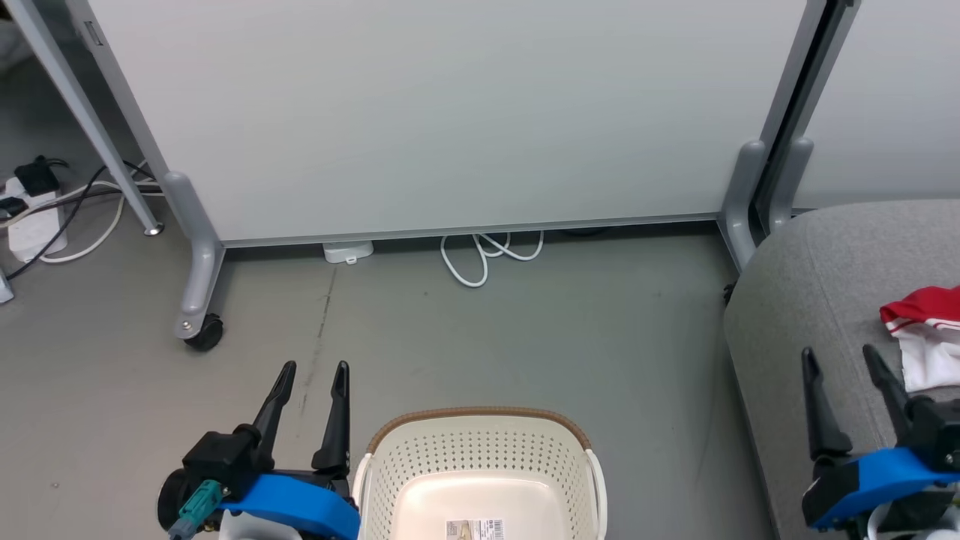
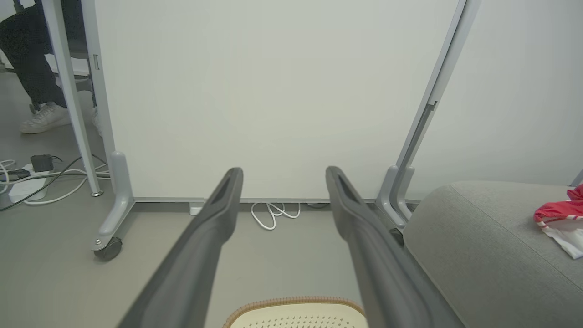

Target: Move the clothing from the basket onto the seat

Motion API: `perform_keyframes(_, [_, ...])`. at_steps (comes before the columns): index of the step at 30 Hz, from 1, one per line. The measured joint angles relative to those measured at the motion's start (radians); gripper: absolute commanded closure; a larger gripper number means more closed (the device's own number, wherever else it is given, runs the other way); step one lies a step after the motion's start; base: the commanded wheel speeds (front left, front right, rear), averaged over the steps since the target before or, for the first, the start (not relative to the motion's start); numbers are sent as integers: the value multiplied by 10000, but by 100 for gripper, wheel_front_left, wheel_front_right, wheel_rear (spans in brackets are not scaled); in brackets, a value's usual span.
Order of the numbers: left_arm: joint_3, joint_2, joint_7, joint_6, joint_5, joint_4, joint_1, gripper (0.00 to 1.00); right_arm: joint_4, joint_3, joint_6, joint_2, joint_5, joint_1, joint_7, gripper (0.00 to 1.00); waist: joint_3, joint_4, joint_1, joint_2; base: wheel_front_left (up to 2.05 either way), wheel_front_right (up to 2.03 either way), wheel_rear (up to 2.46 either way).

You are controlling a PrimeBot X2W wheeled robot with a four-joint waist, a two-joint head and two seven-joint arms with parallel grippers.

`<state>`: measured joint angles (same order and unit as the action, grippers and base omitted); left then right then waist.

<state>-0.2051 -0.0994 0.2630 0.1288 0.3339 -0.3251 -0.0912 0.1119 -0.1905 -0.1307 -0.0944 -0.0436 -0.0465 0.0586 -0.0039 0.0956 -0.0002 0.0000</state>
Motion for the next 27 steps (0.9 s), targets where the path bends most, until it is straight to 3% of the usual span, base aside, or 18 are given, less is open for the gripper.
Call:
perform_keyframes(9, [395,42,-2,0,-46,-301,103,0,-451,357,0,380,-33,706,15,0,-151,171,1,0,0,0,0])
perform_keyframes(27, [621,107,0,0,-84,-863,233,0,-52,552,0,430,-489,895,144,0,-219,24,2,0,0,0,0])
